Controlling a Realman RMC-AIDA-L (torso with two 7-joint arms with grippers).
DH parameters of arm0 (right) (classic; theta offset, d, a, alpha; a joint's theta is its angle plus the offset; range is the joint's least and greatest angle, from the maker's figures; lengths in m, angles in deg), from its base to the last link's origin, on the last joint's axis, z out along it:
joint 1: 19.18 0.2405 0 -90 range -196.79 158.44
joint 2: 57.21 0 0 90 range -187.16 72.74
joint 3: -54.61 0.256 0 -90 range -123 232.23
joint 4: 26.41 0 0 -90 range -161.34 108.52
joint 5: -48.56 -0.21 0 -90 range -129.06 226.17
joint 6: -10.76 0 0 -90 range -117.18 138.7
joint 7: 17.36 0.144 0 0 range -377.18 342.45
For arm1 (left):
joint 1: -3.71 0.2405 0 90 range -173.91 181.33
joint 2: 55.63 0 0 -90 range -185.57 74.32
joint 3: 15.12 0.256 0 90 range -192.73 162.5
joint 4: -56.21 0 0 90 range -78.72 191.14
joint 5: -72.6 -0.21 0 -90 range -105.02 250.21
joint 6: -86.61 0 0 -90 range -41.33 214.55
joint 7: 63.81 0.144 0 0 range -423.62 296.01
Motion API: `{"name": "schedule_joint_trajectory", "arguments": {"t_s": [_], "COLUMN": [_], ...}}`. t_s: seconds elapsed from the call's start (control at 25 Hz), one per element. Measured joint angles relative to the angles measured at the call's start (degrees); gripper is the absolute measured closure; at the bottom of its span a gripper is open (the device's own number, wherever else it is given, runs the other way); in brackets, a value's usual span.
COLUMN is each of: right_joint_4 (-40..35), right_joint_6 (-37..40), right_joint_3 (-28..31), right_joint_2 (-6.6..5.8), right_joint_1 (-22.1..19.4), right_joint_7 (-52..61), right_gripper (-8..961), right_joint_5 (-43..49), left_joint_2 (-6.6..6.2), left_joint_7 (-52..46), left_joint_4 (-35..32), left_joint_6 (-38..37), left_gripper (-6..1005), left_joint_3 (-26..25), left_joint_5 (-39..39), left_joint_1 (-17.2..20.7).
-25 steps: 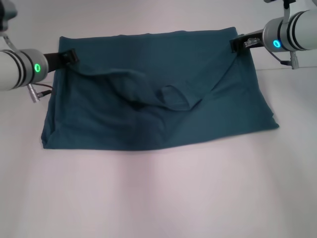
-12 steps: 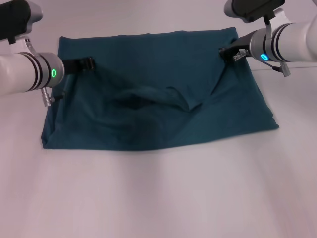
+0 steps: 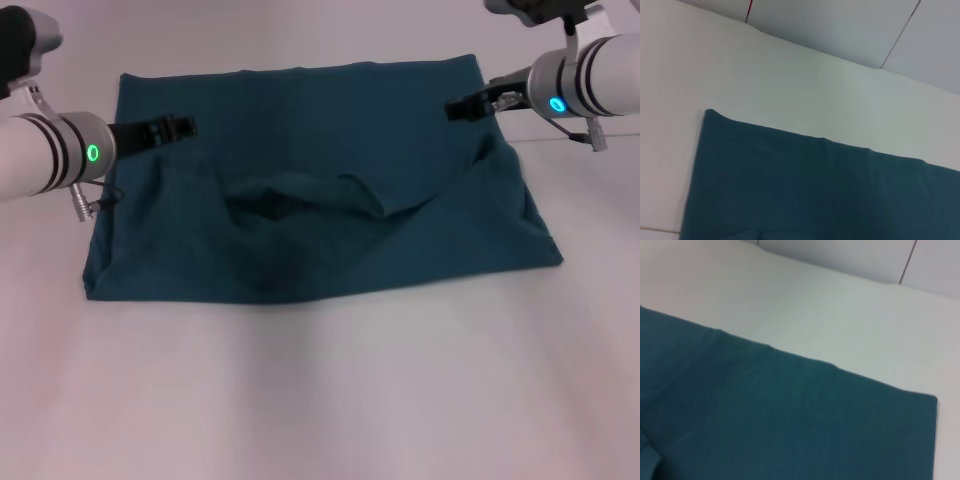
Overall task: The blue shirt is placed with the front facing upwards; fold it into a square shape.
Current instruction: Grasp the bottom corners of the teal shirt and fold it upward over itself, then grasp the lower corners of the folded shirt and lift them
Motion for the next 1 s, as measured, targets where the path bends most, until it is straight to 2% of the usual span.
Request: {"name": "schedule_joint_trajectory", "arguments": {"t_s": [0.12,0.24,0.36,0.52,0.68,0.84,1.0], "right_joint_4": [-4.4,-9.4,-13.5,-14.0,-13.3,-12.7,-9.2], "right_joint_6": [5.6,14.2,24.0,36.2,44.5,51.4,57.6], "right_joint_3": [1.5,3.9,7.3,13.1,16.2,16.7,18.3], "right_joint_2": [-0.07,-0.76,-1.67,-2.88,-3.12,-3.06,-3.11], "right_joint_1": [-1.8,-4.3,-8.3,-15.4,-23.1,-27.9,-29.9], "right_joint_7": [0.2,-1.3,-5.5,-12.5,-16.6,-19.3,-22.2], "right_gripper": [273,157,42,39,38,38,38], "right_joint_5": [-1.5,-7.4,-19.7,-38.4,-50.2,-53.0,-53.1], "left_joint_2": [0.75,0.94,0.63,-0.91,-2.47,-2.76,-3.48], "left_joint_7": [0.0,0.0,0.2,0.5,0.9,3.1,5.8], "left_joint_4": [-2.8,-5.6,-8.9,-11.9,-12.1,-10.8,-8.4], "left_joint_6": [-2.1,-6.1,-12.1,-19.8,-25.6,-30.9,-33.9], "left_gripper": [349,344,339,336,337,338,339], "left_joint_3": [0.0,0.0,0.0,-0.1,-0.8,-6.4,-10.2], "left_joint_5": [1.3,3.5,8.2,17.1,23.8,24.9,24.1], "left_joint_1": [1.4,2.9,6.0,11.4,16.2,19.0,20.7]}}
